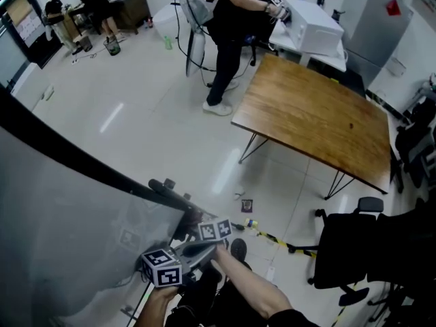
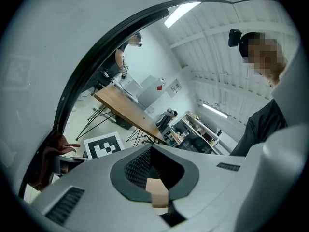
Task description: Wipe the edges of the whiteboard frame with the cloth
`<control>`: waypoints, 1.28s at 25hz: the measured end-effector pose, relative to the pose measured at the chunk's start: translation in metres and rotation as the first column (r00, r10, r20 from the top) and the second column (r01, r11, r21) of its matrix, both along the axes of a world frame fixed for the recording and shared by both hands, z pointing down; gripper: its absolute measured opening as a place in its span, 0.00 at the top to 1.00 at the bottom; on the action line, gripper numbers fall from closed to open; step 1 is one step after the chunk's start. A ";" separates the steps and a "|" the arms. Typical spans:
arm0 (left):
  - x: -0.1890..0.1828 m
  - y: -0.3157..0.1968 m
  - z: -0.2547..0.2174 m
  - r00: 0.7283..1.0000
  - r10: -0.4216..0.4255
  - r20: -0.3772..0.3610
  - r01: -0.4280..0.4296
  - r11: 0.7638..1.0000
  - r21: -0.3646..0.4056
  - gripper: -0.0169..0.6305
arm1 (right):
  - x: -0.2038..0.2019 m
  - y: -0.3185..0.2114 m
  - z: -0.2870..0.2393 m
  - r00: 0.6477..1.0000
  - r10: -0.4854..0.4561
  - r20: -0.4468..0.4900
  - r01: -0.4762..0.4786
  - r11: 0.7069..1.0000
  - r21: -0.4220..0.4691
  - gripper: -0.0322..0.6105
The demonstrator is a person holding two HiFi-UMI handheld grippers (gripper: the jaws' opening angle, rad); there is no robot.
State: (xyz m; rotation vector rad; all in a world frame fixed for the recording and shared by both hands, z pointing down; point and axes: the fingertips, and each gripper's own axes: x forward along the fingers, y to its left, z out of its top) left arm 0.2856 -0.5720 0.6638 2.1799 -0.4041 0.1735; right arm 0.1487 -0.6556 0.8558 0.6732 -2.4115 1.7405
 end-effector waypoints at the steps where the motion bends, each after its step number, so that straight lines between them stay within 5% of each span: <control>1: 0.000 0.000 0.000 1.000 -0.001 0.001 0.001 1.000 0.000 0.99 | -0.001 0.000 0.000 1.000 -0.002 -0.002 0.002 1.000 0.012 0.84; 6: -0.002 0.002 0.002 1.000 0.000 0.006 0.000 1.000 -0.003 0.99 | -0.002 -0.001 0.002 1.000 -0.004 -0.019 0.005 0.998 0.058 0.84; 12: -0.008 0.010 0.011 1.000 -0.001 0.012 0.001 1.000 -0.016 0.99 | -0.007 0.012 0.000 0.999 -0.044 0.014 0.044 0.999 0.001 0.84; 24: -0.020 0.056 0.040 0.998 0.066 0.001 -0.065 0.986 -0.153 0.99 | -0.015 0.027 -0.005 0.994 -0.111 0.021 0.111 0.994 0.006 0.84; 32: -0.029 0.069 0.048 0.997 0.074 -0.002 -0.073 0.983 -0.170 0.99 | -0.021 0.036 -0.005 0.991 -0.129 0.022 0.129 0.992 0.003 0.84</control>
